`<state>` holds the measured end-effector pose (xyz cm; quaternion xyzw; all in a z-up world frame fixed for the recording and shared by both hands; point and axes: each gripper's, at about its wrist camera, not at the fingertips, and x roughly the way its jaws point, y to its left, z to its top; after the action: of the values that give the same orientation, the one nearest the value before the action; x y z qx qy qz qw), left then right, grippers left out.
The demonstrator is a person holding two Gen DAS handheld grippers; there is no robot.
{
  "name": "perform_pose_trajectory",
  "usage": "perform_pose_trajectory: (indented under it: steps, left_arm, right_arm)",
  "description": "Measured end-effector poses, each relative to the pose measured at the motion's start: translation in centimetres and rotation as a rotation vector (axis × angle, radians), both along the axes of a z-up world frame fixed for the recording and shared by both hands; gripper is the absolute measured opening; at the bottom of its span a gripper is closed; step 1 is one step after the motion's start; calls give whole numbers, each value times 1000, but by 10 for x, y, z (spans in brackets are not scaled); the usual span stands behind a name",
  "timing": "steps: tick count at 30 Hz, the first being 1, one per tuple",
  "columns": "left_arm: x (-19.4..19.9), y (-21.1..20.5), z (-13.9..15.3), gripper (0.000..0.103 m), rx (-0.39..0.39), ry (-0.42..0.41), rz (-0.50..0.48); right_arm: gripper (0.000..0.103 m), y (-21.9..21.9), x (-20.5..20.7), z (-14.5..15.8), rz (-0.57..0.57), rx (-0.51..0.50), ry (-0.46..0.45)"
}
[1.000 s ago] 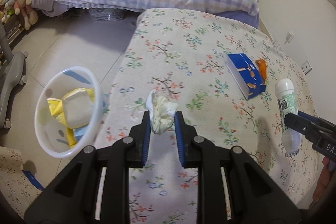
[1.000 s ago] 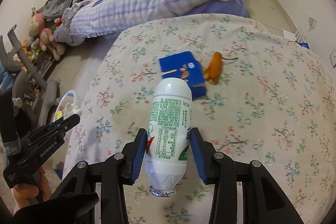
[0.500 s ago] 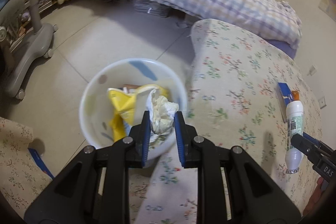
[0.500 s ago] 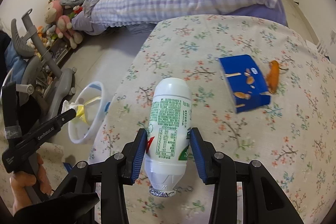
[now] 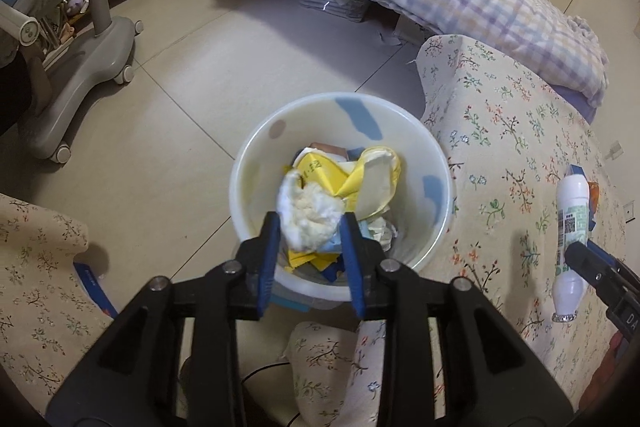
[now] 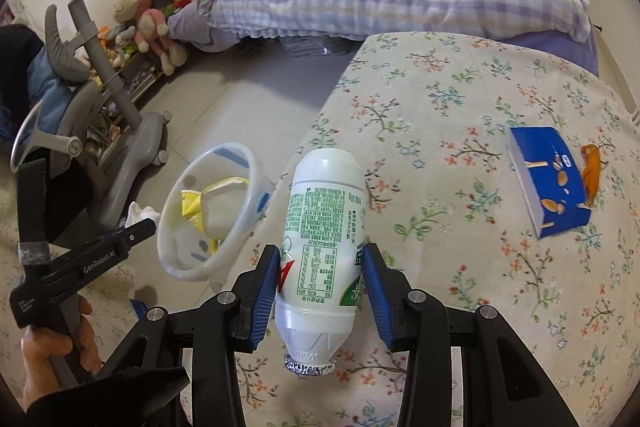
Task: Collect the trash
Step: 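Carry the white bottle over the bin and open the right gripper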
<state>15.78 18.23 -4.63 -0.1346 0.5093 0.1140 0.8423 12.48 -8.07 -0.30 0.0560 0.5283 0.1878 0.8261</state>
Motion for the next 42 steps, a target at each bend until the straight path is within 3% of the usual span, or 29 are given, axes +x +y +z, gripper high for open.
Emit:
perform_pose_trajectory:
  steps: [3,12,22,32,36,42]
  left_arm:
    - [-5,6,3,62,20,2,5]
    - [-18,29,8,74,94,9,34]
    - [-27,51,13,80,97,13,91]
    - [-30,57,20,81,69,-11,115]
    - [-30,53,22,81,72,-15,104]
    - [-30,47,26,82,73,-24,91]
  right_arm:
    - [43,12,3,-3,10,3,4]
    - [43,53,19,-12,38,40,32]
    - [43,116,43,-17,68,67,44]
    - [45,134,55,-25,41,64,67]
    - [62,127,55,-20,25,88,65]
    - [63,109,50,-10,8,92,55]
